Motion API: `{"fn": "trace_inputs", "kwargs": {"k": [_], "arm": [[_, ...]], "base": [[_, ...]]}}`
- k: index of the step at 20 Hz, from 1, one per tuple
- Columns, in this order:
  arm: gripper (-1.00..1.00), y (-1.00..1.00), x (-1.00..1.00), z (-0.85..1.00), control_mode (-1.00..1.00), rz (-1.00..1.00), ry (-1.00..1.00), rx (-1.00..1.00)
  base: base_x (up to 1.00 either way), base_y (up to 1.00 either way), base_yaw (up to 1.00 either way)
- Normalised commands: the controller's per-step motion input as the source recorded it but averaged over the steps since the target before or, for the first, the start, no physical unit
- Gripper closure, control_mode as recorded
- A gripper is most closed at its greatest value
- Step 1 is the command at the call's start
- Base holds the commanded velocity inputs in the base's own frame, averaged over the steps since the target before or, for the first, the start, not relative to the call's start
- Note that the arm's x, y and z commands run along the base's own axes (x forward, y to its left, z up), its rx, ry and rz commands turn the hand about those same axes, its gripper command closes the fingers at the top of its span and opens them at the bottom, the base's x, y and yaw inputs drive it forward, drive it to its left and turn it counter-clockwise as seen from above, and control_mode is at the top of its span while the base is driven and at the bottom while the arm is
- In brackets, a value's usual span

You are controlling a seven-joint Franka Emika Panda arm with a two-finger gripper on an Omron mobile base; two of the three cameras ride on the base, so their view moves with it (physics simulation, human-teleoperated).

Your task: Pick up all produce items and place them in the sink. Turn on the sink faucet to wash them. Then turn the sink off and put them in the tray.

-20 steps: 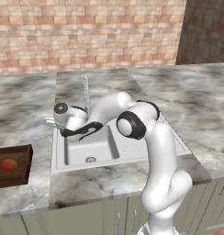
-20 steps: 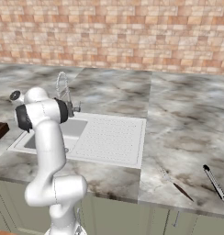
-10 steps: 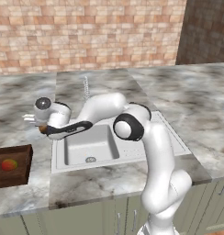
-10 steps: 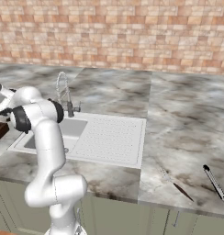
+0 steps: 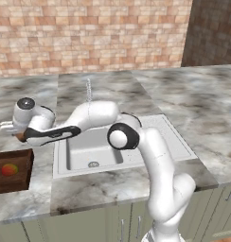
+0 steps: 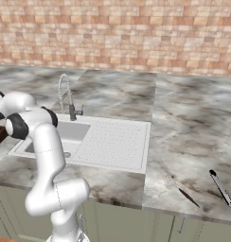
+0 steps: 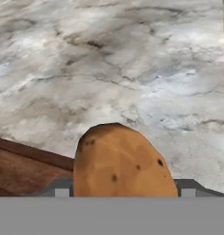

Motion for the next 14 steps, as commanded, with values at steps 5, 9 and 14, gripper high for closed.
{"fn": "trace_inputs", "kwargs": {"k": [5,9,14], "arm": [[1.00,0.79,-0.62,0.03,-1.00,0.27,0.05,-0.04],[1.00,0.67,-0.68,0.00,-1.00,0.26,0.03,-0.06],[1.00,0.45,-0.55,-0.09,-1.00,0.23,0.02,-0.14]], "base": [[0.00,0.00,0.00],[0.00,0.00,0.00],[0.00,0.00,0.00]]}}
